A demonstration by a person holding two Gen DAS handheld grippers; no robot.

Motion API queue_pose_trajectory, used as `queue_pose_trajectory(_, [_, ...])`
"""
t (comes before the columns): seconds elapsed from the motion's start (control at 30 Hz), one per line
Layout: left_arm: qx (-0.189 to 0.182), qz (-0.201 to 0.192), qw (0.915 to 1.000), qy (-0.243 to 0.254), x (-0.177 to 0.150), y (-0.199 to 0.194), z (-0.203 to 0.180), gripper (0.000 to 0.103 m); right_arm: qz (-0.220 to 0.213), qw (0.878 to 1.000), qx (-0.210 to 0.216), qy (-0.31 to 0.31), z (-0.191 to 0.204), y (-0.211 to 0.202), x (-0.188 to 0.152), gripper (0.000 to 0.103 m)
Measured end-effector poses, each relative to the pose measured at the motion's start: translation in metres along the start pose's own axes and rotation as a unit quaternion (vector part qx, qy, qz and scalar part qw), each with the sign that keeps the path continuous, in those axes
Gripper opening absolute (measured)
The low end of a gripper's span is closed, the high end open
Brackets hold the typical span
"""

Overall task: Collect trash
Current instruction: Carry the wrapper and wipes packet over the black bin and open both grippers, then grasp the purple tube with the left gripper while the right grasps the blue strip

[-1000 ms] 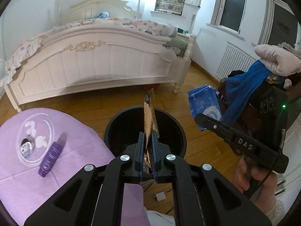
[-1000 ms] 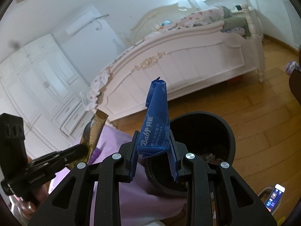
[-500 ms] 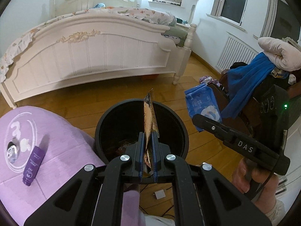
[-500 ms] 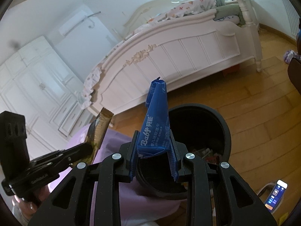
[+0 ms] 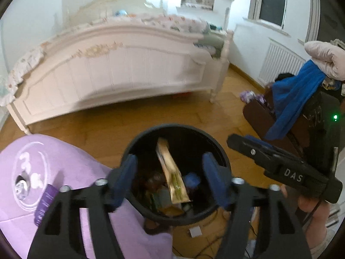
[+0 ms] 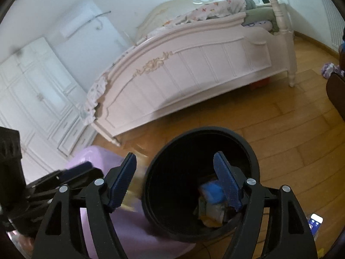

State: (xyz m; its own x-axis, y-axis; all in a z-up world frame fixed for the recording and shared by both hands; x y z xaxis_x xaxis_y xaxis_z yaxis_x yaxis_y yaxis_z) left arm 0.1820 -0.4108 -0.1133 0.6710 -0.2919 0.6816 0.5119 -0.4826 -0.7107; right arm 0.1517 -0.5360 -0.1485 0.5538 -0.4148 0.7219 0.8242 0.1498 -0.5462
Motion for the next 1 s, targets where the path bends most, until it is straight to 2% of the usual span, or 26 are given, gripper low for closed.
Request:
queue_pose_trajectory(0.2, [0.001, -0.01, 0.9999, -0.003, 0.001, -0.017, 0.006, 0.069, -0.002, 1.0, 0.011, 0.006, 0.011, -0.01, -0.006, 0.074])
queue_pose_trajectory(0.27, [0.005, -0.02, 0.9998, 0.001, 0.001, -0.027, 0.008, 0.074, -0.001, 1.0, 0.015, 0.005, 0.013, -0.013, -0.008, 0.074])
queue_pose_trajectory(0.5, [0.019, -0.035, 0.9992, -0.002, 0.0, -0.052, 0.032, 0.075, 0.012, 0.999, 0.029, -0.009, 0.046, -0.015, -0.02, 0.074])
queue_pose_trajectory(0.6, [0.032, -0.027, 0.9989, -0.024, -0.004, -0.057, 0.062, 0.075, 0.023, 0.999, 0.039, -0.023, 0.067, -0.013, -0.027, 0.074])
queue_pose_trajectory(0.7, [0.054, -0.015, 0.9967, -0.059, -0.013, -0.059, 0.107, 0.075, 0.036, 0.997, 0.051, -0.04, 0.089, -0.01, -0.036, 0.075])
queue_pose_trajectory(0.83, [0.084, 0.021, 0.9913, -0.099, -0.028, -0.052, 0.171, 0.075, 0.053, 0.994, 0.07, -0.063, 0.123, -0.005, -0.051, 0.075])
queue_pose_trajectory(1.0, [0.097, 0.052, 0.9896, -0.093, -0.04, -0.039, 0.208, 0.075, 0.08, 0.987, 0.095, -0.1, 0.166, 0.003, -0.072, 0.075])
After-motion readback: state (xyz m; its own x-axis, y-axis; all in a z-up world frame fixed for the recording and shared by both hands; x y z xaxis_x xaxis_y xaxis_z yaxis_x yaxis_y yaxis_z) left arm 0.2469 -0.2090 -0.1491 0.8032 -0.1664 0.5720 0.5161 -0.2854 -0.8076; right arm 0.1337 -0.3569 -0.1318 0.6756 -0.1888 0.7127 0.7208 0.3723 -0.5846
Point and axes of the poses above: each gripper's, at about its wrist camera, not at the fingertips, and y roughly the way its jaws point, z to its left, x to its top, the point moved 10 cm from there along y, roughly the way its jaws point, and after that the axes turned 10 degrees about -y, right-handed, at the moved point
